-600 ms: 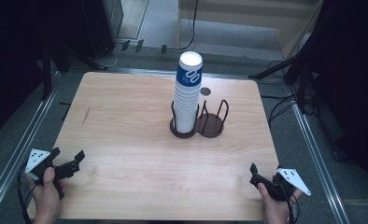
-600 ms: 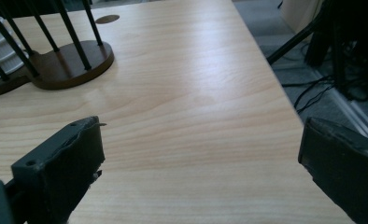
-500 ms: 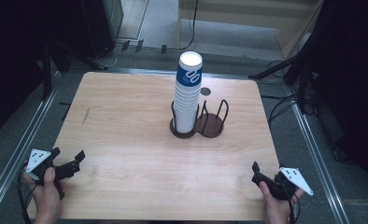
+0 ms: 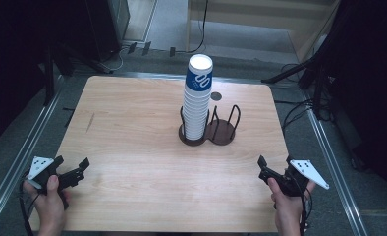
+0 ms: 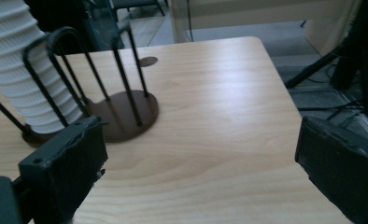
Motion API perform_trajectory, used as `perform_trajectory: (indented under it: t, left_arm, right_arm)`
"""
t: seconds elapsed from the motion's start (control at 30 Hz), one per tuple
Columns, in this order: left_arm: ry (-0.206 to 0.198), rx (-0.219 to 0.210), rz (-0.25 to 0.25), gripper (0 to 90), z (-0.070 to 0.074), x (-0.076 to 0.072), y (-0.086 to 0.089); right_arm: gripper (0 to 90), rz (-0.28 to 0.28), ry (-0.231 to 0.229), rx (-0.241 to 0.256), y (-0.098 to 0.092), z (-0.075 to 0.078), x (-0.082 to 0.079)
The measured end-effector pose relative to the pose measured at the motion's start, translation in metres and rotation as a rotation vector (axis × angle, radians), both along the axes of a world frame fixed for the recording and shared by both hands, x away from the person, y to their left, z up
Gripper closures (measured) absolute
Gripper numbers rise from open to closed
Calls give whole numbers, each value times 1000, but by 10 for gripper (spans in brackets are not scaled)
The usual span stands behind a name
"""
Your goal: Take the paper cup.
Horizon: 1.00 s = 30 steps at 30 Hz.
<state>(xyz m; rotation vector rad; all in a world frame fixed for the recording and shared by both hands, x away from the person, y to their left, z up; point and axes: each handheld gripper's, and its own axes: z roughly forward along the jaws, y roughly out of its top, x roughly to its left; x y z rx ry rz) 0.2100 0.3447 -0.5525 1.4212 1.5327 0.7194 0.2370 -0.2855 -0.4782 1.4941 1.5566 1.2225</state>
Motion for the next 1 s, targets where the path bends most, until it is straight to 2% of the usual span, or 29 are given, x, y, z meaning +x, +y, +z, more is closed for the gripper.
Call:
perform_trajectory:
  t: [0.27,0.47,0.6,0.77,0.9,0.97,1.0]
  left_arm:
    - [1,32,-26,30,0,0,-3]
    - [6,27,-24,31,0,1,-3]
    - [13,42,-29,31,1,2,-5]
    - [15,43,-28,31,1,2,-5]
    - [17,59,-32,31,1,3,-7]
    - [16,68,-33,31,1,3,-8]
    - [17,70,-34,31,1,3,-8]
  right_arm:
    - [12,51,-10,-7,26,21,18]
    - [11,87,-18,-18,45,37,27]
    - [11,102,-25,-16,58,46,35]
    - [11,122,-35,-6,77,60,47]
    - [11,131,-47,1,88,70,55]
    - [12,132,-50,32,90,76,60]
    - [12,132,-54,29,95,81,64]
